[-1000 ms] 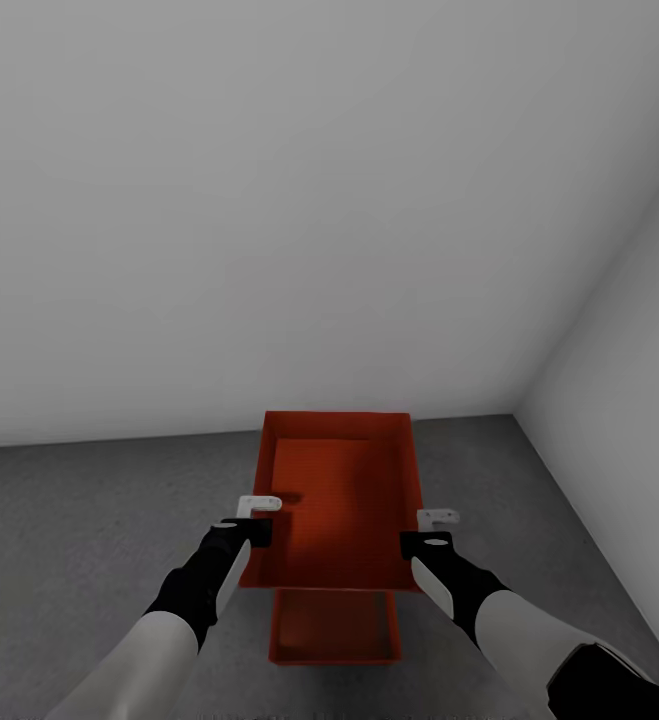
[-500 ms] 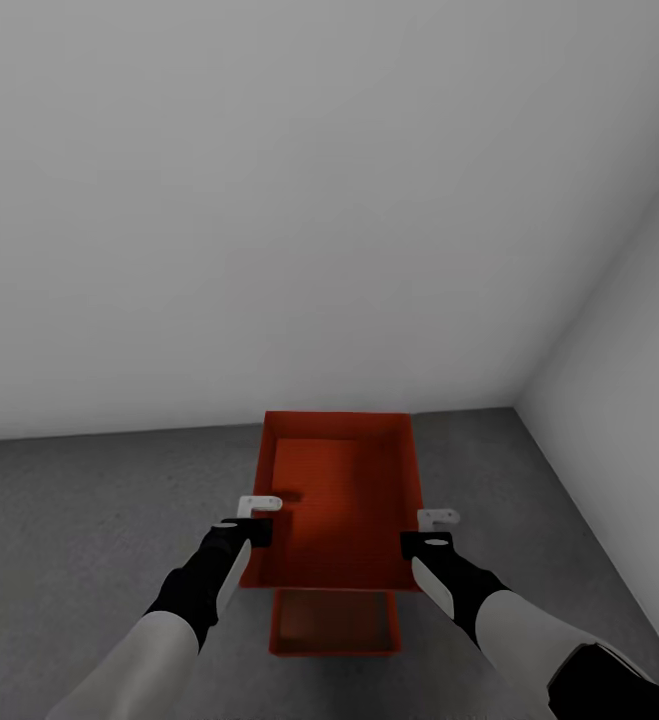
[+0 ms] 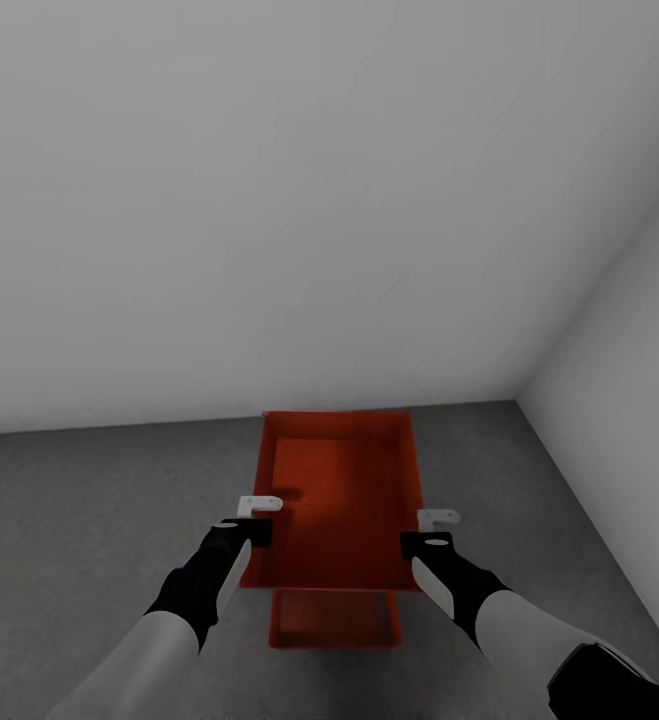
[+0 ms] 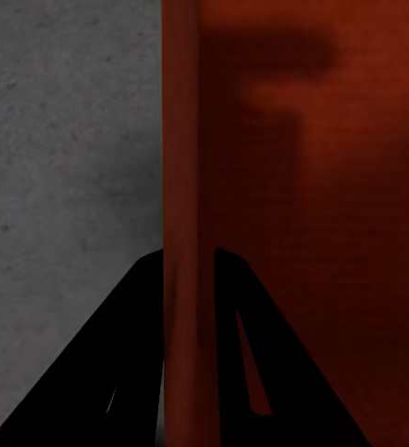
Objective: Move the two storage containers from the living room to the garage. In the garage, place one container on the floor and stack the other container on top of it (either order is fine).
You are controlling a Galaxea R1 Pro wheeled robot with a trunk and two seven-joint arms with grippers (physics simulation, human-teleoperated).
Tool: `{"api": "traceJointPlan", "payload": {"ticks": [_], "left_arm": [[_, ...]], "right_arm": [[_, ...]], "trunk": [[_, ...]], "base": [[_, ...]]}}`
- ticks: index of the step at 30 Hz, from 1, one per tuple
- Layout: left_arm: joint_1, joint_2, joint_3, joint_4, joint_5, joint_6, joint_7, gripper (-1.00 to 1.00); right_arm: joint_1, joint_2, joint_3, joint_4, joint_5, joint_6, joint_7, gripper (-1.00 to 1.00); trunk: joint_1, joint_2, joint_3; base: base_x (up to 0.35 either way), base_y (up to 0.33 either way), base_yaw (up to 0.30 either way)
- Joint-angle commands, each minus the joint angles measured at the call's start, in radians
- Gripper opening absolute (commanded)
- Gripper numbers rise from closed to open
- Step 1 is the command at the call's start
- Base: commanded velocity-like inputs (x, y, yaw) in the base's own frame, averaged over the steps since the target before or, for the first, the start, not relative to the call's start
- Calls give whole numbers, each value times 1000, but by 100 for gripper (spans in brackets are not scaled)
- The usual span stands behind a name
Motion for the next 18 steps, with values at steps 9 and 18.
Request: {"api": "traceJointPlan", "payload": {"ticks": [9, 18], "left_arm": [[0, -2, 1, -1, -39, 9, 11, -100], [0, -2, 1, -1, -39, 9, 11, -100]], "right_arm": [[-2, 13, -16, -2, 16, 9, -23, -100], [-2, 13, -16, -2, 16, 9, -23, -100]], "trunk": [[35, -65, -44], [69, -128, -87]], "base": [[0, 0, 0], [0, 0, 0]]}}
